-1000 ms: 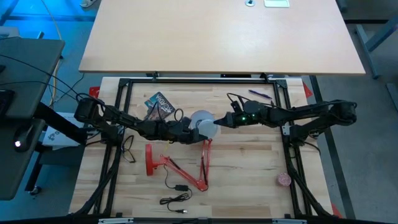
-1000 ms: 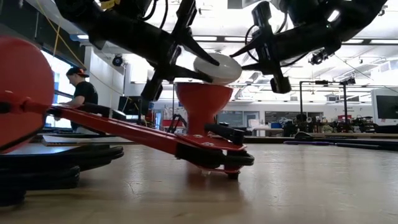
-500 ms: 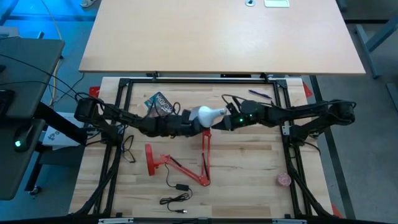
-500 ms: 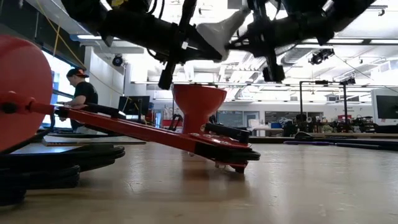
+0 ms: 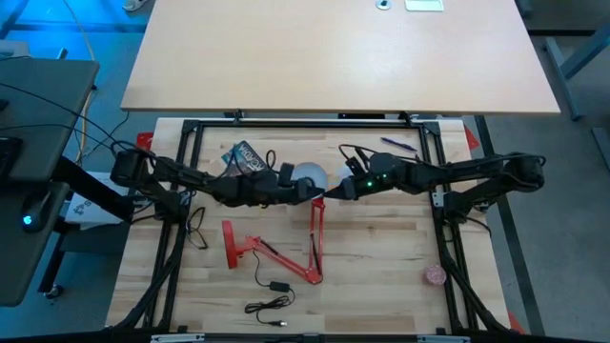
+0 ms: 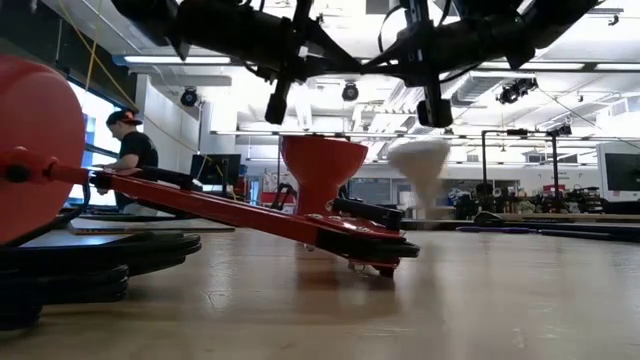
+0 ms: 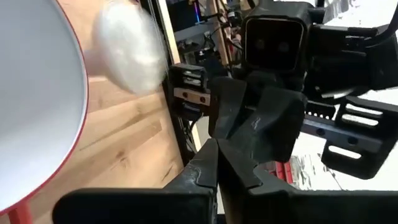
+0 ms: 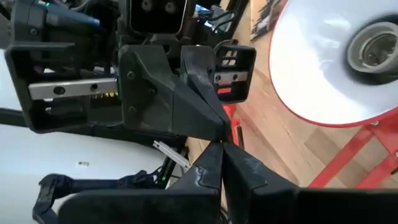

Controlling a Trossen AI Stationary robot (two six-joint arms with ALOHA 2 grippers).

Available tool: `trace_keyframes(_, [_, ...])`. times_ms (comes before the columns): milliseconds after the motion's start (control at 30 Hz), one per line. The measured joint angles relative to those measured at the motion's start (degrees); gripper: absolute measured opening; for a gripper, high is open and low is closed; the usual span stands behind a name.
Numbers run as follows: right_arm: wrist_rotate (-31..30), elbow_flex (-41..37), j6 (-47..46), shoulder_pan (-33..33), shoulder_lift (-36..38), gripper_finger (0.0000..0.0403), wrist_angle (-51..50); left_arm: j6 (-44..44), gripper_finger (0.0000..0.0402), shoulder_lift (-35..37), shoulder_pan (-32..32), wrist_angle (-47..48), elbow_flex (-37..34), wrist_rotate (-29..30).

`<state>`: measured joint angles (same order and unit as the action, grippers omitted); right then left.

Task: Screw lightbulb
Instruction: Insert the lightbulb into the red lamp

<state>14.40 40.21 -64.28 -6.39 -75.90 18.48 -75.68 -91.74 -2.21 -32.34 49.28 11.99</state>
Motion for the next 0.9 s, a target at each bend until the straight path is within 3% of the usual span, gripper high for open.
trace_keyframes(433, [2.6, 0.0, 5.7, -7.7, 6.7, 0.0000, -0.7, 4.8, 0.0000, 3.7, 2.8, 1.1, 0.0, -1.1])
trace_keyframes(700, [5.7, 0.0, 9.1, -10.1, 14.0, 0.0000, -4.3, 5.4, 0.0000, 4.3, 6.6, 1.2, -0.2, -6.8])
trace_keyframes(900, [14.2, 0.1, 16.0, -10.6, 20.5, 0.0024, -20.2, 5.5, 0.0000, 4.4, 8.5, -1.1, -0.2, -11.1])
